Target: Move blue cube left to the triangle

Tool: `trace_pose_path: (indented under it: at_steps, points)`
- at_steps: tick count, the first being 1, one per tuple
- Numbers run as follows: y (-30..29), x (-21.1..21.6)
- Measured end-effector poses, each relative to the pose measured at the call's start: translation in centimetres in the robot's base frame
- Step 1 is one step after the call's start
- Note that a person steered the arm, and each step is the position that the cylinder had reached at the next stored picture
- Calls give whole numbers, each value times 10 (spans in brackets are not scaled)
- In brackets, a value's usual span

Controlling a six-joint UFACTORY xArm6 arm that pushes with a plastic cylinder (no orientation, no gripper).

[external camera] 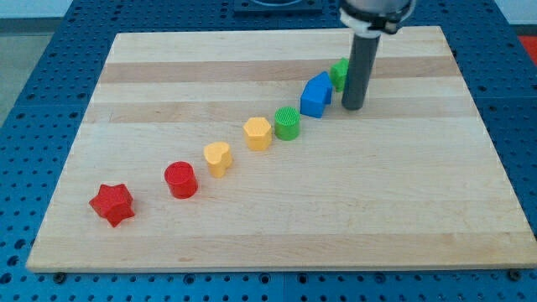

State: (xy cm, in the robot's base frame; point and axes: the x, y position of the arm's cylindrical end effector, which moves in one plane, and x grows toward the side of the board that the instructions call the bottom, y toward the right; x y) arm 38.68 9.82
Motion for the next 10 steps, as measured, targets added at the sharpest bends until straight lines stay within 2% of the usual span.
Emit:
trace_pose_path:
  at_steps: [2,3,5,7,9,10]
  points:
    - [-43,-5]
    - [-59,-34]
    - [-66,-34]
    - [-60,-31]
    - [-59,22]
    - [-50,7]
